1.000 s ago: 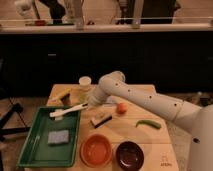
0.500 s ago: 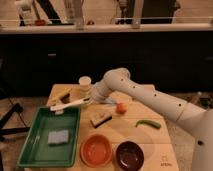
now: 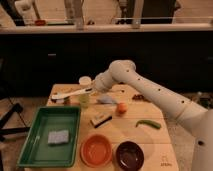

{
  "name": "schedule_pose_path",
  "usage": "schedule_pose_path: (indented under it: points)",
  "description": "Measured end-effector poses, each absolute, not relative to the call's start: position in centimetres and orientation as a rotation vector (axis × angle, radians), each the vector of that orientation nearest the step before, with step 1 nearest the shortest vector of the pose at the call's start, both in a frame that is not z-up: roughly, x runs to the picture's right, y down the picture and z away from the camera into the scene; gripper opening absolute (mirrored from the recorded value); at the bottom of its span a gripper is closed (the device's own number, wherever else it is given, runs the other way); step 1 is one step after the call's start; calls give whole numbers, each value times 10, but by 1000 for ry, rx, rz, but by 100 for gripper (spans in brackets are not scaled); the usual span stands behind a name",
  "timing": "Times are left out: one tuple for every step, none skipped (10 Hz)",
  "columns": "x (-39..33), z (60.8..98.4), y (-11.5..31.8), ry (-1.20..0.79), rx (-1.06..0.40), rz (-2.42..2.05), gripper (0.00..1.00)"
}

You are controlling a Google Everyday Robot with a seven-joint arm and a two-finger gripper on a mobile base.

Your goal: Place brush in paper cup

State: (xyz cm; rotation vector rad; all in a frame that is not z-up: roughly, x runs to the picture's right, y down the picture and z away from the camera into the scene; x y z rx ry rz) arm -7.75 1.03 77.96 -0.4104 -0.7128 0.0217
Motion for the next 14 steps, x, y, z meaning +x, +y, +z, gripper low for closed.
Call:
schedule_pose_path:
  points:
    - [-78, 780, 11, -714, -411, 21, 0]
    - [-78, 780, 11, -714, -411, 21, 0]
    - [-78, 780, 11, -714, -411, 21, 0]
    - [-78, 780, 11, -714, -411, 21, 0]
    - [-78, 780, 11, -714, -411, 21, 0]
    - [-78, 780, 11, -714, -410, 22, 0]
    - [-77, 780, 7, -719, -395, 32, 0]
    - [-75, 780, 0, -722, -376, 42, 0]
    - [-72, 780, -13, -728, -352, 52, 0]
    - [-73, 781, -27, -739, -326, 64, 0]
    - [-73, 782, -36, -749, -308, 75, 0]
    - [-69, 786, -44, -753, -291, 98, 0]
    - [-66, 793, -50, -756, -285, 120, 0]
    - [-68, 804, -59, -767, -284, 146, 0]
